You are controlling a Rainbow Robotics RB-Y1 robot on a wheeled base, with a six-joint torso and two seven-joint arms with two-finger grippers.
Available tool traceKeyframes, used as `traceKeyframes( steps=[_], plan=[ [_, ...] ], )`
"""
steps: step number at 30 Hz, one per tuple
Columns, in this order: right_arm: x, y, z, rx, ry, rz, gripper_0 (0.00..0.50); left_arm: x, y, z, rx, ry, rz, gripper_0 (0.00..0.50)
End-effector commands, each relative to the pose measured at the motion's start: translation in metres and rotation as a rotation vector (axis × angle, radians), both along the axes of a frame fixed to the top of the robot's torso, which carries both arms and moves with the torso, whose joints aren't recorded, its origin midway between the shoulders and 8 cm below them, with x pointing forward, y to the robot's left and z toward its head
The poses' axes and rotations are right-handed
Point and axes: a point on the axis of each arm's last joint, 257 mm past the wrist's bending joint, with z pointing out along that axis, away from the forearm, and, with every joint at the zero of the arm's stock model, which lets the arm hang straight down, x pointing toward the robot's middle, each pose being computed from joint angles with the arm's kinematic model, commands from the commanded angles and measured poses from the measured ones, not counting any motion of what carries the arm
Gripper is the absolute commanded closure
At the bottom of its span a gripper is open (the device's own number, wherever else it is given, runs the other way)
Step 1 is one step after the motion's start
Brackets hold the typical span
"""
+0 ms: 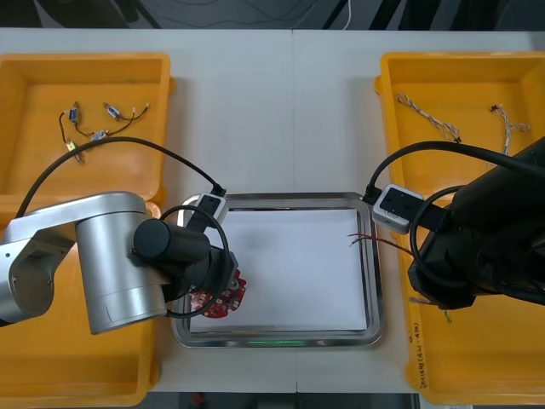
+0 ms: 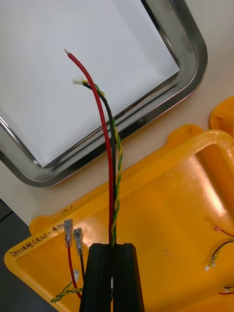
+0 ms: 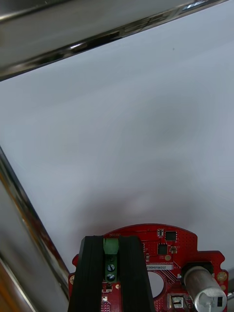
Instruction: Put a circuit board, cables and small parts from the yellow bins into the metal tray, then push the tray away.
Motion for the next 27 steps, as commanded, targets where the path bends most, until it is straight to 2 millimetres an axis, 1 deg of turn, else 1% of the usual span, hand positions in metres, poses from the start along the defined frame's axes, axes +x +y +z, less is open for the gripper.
traceKeyframes(
  steps=[1, 13, 15, 16, 17, 19, 20, 21, 22, 23, 24, 27],
  plan=[
    [-0.0004, 0.0096, 0.0069, 0.009, -0.016, 0.023, 0.500, 0.0091, -0.0148, 0.0010, -0.048, -0.018, 0.014, 0.500],
    [-0.0015, 0.0098, 0.0065, 0.011, -0.010, 0.023, 0.500, 0.0018, -0.0152, -0.0056, -0.046, -0.003, 0.017, 0.499],
    [-0.0017, 0.0100, 0.0066, 0.012, -0.010, 0.021, 0.500, 0.0005, -0.0148, -0.0074, -0.044, 0.000, 0.018, 0.496],
    [-0.0017, 0.0100, 0.0066, 0.012, -0.010, 0.021, 0.500, 0.0008, -0.0147, -0.0072, -0.044, -0.002, 0.018, 0.485],
    [-0.0018, 0.0098, 0.0061, 0.012, -0.009, 0.019, 0.500, 0.0008, -0.0147, -0.0072, -0.045, -0.001, 0.019, 0.423],
    [-0.0016, 0.0094, 0.0064, 0.013, -0.009, 0.015, 0.500, 0.0013, -0.0153, -0.0065, -0.048, -0.002, 0.021, 0.272],
    [-0.0016, 0.0090, 0.0064, 0.012, -0.009, 0.015, 0.500, 0.0013, -0.0153, -0.0065, -0.049, -0.002, 0.023, 0.157],
    [-0.0016, 0.0090, 0.0064, 0.012, -0.009, 0.015, 0.500, 0.0014, -0.0160, -0.0063, -0.053, -0.002, 0.024, 0.083],
    [-0.0013, 0.0089, 0.0065, 0.011, -0.010, 0.014, 0.500, 0.0019, -0.0170, -0.0058, -0.058, -0.004, 0.024, 0.028],
    [-0.0016, 0.0092, 0.0066, 0.012, -0.011, 0.014, 0.500, 0.0019, -0.0170, -0.0058, -0.059, -0.004, 0.026, 0.006],
    [-0.0010, 0.0088, 0.0067, 0.012, -0.012, 0.012, 0.500, 0.0022, -0.0173, -0.0055, -0.062, -0.005, 0.029, 0.000],
    [-0.0024, 0.0096, 0.0062, 0.012, -0.007, 0.016, 0.500, 0.0045, -0.0191, -0.0033, -0.074, -0.013, 0.033, 0.000]
  ],
)
